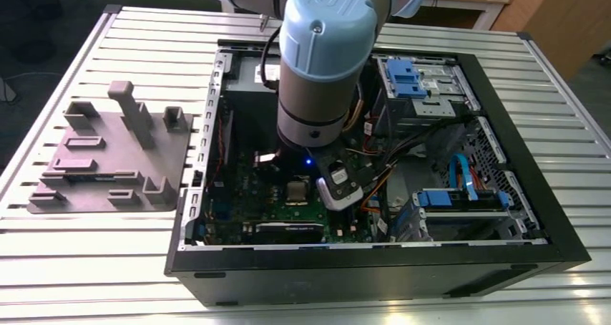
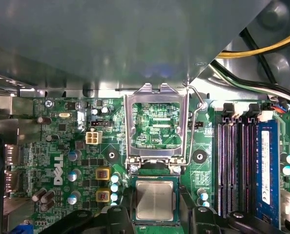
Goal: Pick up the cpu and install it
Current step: 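Place the cpu into insertion slot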
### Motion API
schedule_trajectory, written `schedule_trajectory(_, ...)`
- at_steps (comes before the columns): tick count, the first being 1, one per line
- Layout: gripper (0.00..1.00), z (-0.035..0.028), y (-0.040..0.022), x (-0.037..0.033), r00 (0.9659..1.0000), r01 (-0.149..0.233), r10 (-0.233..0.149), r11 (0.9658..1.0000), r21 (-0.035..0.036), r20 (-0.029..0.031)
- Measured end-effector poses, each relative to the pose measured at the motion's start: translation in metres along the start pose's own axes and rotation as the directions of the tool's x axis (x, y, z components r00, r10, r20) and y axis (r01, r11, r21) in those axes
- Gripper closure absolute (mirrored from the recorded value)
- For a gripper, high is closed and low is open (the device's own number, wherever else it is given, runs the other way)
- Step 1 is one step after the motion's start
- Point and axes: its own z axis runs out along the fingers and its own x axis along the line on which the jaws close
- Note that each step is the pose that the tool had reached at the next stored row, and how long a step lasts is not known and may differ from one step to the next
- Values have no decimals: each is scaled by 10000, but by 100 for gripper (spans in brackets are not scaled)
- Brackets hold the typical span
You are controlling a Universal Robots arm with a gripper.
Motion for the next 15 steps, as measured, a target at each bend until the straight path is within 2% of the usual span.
schedule_trajectory(15,53,6,-22,0,10000,5,-5,10000,0,0)
